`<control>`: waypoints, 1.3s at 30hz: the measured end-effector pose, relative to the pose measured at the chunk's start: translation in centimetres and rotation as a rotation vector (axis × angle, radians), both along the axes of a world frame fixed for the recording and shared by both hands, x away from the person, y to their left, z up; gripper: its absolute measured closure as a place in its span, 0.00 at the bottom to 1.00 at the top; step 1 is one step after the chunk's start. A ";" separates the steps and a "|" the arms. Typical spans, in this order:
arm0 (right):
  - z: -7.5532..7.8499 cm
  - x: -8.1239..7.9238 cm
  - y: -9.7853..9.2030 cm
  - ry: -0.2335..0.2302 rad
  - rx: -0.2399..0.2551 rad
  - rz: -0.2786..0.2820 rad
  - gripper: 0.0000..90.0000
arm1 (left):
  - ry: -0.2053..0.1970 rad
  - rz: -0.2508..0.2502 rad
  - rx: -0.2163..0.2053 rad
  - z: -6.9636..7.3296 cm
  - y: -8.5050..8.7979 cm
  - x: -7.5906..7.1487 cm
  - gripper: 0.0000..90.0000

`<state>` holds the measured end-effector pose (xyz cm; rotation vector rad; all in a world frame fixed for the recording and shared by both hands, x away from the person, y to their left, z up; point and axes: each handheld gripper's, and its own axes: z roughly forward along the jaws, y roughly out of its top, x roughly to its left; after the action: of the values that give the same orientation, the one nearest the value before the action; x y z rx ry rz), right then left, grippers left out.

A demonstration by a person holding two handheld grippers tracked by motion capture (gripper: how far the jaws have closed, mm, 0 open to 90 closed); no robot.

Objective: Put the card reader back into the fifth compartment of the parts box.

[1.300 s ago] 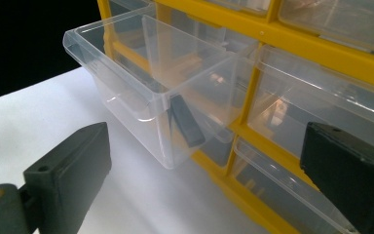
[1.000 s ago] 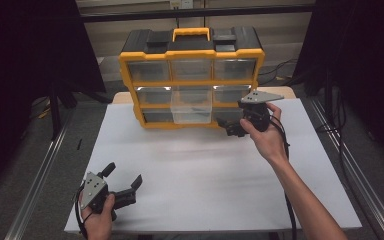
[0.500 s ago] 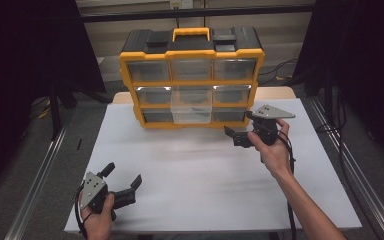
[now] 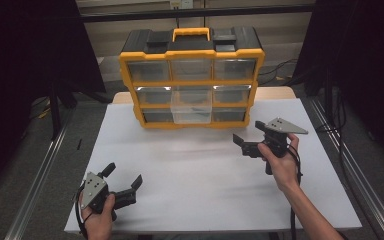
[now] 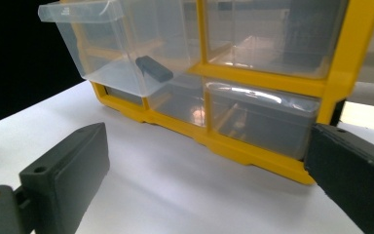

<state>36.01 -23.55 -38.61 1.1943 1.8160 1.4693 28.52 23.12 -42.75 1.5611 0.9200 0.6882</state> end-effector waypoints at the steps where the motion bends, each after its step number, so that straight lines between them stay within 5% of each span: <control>1: -0.1 -0.2 -0.1 0.001 -0.001 -0.003 0.02 | 0.000 0.000 0.000 0.0 0.0 0.0 0.01; 18: -1.1 -4.2 -2.3 -0.088 -0.007 -0.097 0.02 | -0.005 0.004 0.000 0.0 -0.1 -0.1 0.01; 39: -3.1 -7.6 -4.7 -0.096 -0.009 -0.177 0.02 | -0.007 0.022 0.005 -0.1 -0.1 -0.3 0.02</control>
<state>28.39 -28.21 -41.69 1.2249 1.6082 1.3923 28.20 22.98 -42.80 1.5547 0.9319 0.7112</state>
